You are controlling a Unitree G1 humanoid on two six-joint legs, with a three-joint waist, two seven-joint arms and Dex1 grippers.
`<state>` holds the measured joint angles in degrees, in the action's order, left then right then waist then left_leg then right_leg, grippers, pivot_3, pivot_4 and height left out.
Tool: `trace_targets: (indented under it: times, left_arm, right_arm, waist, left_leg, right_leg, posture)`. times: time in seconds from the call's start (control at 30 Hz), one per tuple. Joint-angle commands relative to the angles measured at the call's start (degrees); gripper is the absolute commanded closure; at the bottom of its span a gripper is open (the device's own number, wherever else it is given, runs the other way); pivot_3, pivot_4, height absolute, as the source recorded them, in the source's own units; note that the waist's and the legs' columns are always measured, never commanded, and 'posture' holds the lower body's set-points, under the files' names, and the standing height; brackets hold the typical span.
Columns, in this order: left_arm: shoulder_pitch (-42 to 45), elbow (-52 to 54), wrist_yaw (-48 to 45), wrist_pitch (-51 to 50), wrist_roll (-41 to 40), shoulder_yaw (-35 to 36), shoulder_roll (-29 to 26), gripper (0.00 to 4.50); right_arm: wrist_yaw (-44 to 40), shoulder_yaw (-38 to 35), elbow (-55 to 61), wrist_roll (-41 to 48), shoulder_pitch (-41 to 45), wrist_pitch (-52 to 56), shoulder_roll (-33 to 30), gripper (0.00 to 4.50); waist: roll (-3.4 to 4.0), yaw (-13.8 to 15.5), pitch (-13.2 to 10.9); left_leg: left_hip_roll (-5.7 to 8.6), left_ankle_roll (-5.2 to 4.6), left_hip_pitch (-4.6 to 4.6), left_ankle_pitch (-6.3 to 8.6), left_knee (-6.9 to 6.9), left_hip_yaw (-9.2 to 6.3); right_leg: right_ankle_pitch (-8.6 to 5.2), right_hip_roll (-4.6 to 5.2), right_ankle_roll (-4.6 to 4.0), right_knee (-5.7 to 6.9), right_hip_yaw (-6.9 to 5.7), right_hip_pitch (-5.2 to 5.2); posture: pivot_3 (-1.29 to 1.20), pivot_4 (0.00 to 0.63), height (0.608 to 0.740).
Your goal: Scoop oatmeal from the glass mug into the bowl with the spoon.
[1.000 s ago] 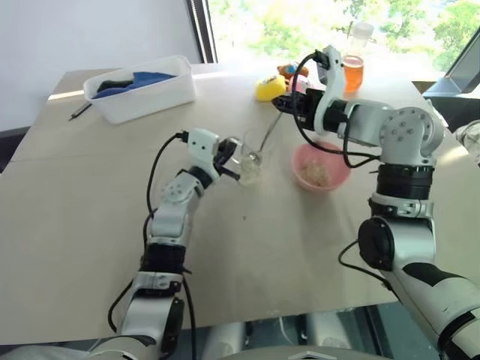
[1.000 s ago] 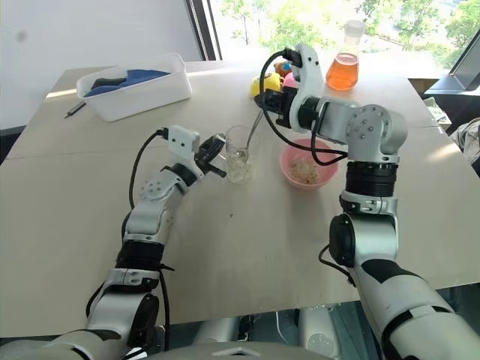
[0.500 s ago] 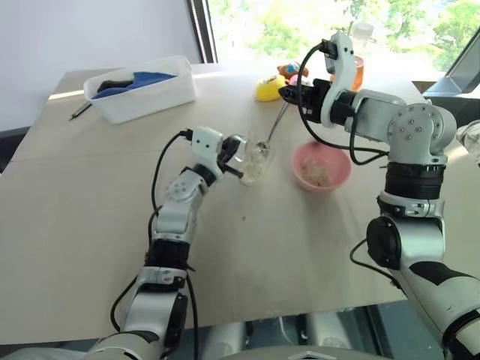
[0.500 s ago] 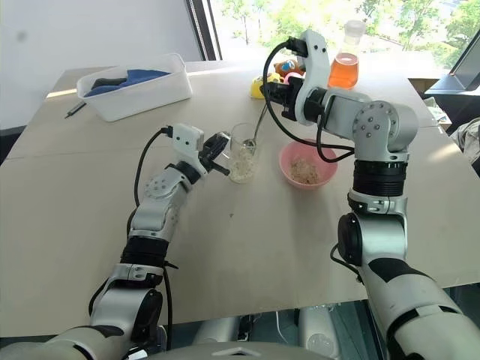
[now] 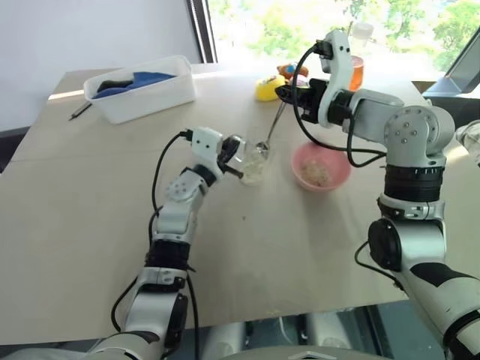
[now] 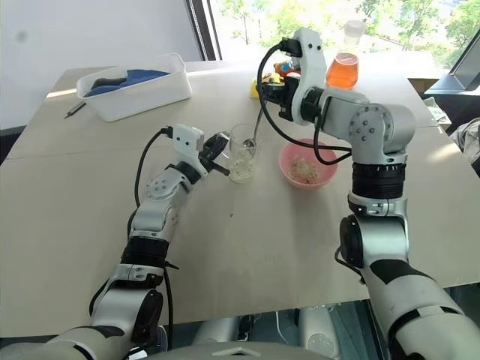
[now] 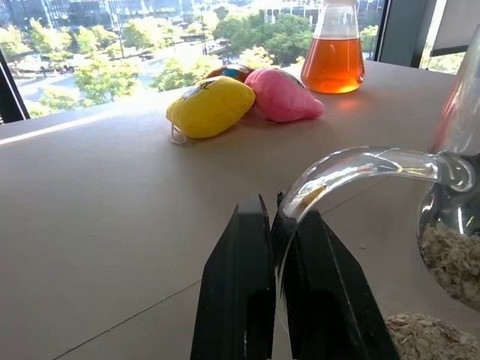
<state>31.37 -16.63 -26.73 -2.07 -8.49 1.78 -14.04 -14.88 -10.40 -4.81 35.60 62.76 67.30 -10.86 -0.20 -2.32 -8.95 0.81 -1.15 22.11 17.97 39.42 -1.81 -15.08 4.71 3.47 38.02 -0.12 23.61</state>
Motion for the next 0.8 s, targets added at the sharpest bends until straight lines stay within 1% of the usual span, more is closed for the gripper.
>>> trace_targets:
  times: [0.03,0.07,0.23,0.27,0.33,0.4,0.47,0.5,0.53,0.57,0.63,0.7,0.73,0.8]
  left_arm:
    - [-0.51,0.86,-0.34,0.24,0.54,-0.95,0.1,4.46]
    - [-0.5,0.87,-0.34,0.24,0.55,-1.0,0.12,4.46]
    - [-0.41,0.72,-0.46,0.25,0.52,-1.17,0.22,4.46]
    - [-0.38,0.67,-0.51,0.26,0.52,-1.17,0.19,4.46]
    - [-0.3,0.56,-0.51,0.25,0.53,-1.17,0.19,4.46]
    - [-0.38,0.65,-0.5,0.25,0.52,-1.18,0.18,4.46]
    - [-0.46,0.75,-0.5,0.18,0.53,-1.24,0.23,4.46]
    - [-0.47,0.73,-0.5,0.17,0.56,-1.3,0.26,4.46]
    - [-0.51,0.79,-0.53,0.12,0.53,-1.3,0.27,4.46]
    - [-0.53,0.83,-0.54,0.08,0.5,-1.31,0.3,4.46]
    - [-0.53,0.75,-0.63,0.21,0.72,-1.54,0.29,4.46]
    - [-0.39,0.67,-0.55,0.24,0.64,-1.49,0.42,4.46]
    - [-0.34,0.65,-0.53,0.25,0.59,-1.44,0.44,4.46]
    - [-0.33,0.61,-0.49,0.29,0.59,-1.41,0.47,4.46]
  right_arm:
    - [-0.1,-0.63,1.67,-0.05,0.34,-1.54,-0.49,4.5]
    - [-0.95,0.64,2.03,-0.87,0.02,-2.67,-1.19,4.5]
    - [-0.32,0.07,2.08,-0.52,-0.16,-1.67,-0.88,4.5]
    - [-1.29,1.65,2.43,-1.68,-0.46,-3.08,-1.81,4.5]
    - [-0.41,0.11,2.0,-0.63,-0.34,-1.92,-0.97,4.5]
    - [-1.8,2.11,2.52,-1.83,-0.67,-3.34,-2.26,4.5]
    - [-1.02,1.06,2.42,-1.05,-0.71,-2.38,-1.49,4.5]
    - [-1.69,2.43,2.65,-2.01,-0.97,-3.28,-2.24,4.5]
    - [-1.38,2.25,2.59,-1.91,-0.93,-3.08,-1.97,4.5]
    - [0.25,0.19,2.13,-0.63,-0.26,-1.47,-0.57,4.5]
    - [-0.29,1.37,2.79,-1.05,0.01,-1.61,-0.93,4.5]
    - [0.99,0.1,2.08,-0.79,-0.21,-0.83,-0.31,4.5]
    - [2.73,-2.57,1.08,0.58,0.35,0.84,0.88,4.5]
    - [3.11,-3.45,0.73,0.85,0.74,0.98,0.92,4.5]
  waist:
    - [0.0,0.0,0.0]
    - [0.0,0.01,0.0]
    - [0.0,0.02,0.0]
    - [0.0,0.02,0.0]
    - [0.0,0.02,0.0]
    - [0.0,0.04,0.0]
    - [0.0,0.03,0.0]
    - [0.0,0.04,0.0]
    - [0.0,0.04,0.0]
    - [0.0,0.04,0.0]
    - [0.0,0.04,0.0]
    - [0.0,0.05,0.0]
    - [0.0,0.05,0.0]
    - [0.0,0.09,0.0]
  left_leg:
    - [0.0,0.0,0.0,0.0,0.0,0.0]
    - [0.0,0.0,0.0,0.0,0.0,0.0]
    - [0.0,0.0,0.0,0.0,0.0,0.0]
    - [0.0,0.0,0.0,0.0,0.0,0.0]
    - [0.0,0.0,0.0,0.0,0.0,0.0]
    - [0.0,0.0,0.0,0.0,0.0,0.0]
    - [0.0,0.0,0.0,0.0,0.0,0.0]
    - [0.0,0.0,0.0,0.0,0.0,0.0]
    - [0.0,0.0,0.0,0.0,0.0,0.0]
    - [0.0,0.0,0.0,0.0,0.0,0.0]
    - [0.0,0.0,-0.01,0.0,0.01,0.0]
    - [0.0,0.0,0.0,0.0,0.01,-0.01]
    - [0.0,0.0,0.0,0.0,0.01,0.0]
    - [0.0,0.0,0.0,0.0,0.01,-0.01]
  right_leg:
    - [0.0,0.0,0.0,0.0,0.0,0.0]
    - [0.0,0.0,0.0,0.0,0.0,0.0]
    - [0.0,0.0,0.0,0.0,0.0,0.0]
    - [0.0,0.0,0.0,0.0,0.0,0.0]
    - [0.0,0.0,0.0,0.0,0.0,0.0]
    - [0.0,0.0,0.0,0.0,0.0,0.0]
    - [0.0,0.0,0.0,0.0,0.0,0.0]
    - [0.0,0.0,0.0,0.0,0.0,0.0]
    - [0.0,0.0,0.0,0.0,0.0,0.0]
    - [0.0,0.0,0.0,0.0,0.0,0.0]
    - [0.0,0.0,0.0,0.0,0.0,-0.01]
    - [0.0,0.0,0.0,0.0,0.0,0.0]
    - [0.0,0.01,0.0,0.0,0.0,-0.01]
    - [0.0,0.01,0.0,0.0,0.0,-0.01]
  posture:
    - [0.0,0.15,0.74]
    - [0.0,0.15,0.74]
    - [0.0,0.15,0.74]
    - [0.0,0.15,0.74]
    - [0.0,0.15,0.74]
    - [0.0,0.15,0.74]
    - [0.0,0.15,0.74]
    - [0.0,0.15,0.74]
    - [0.0,0.15,0.74]
    - [0.0,0.15,0.74]
    - [0.0,0.15,0.74]
    - [0.0,0.15,0.74]
    - [0.0,0.15,0.74]
    - [0.0,0.15,0.74]
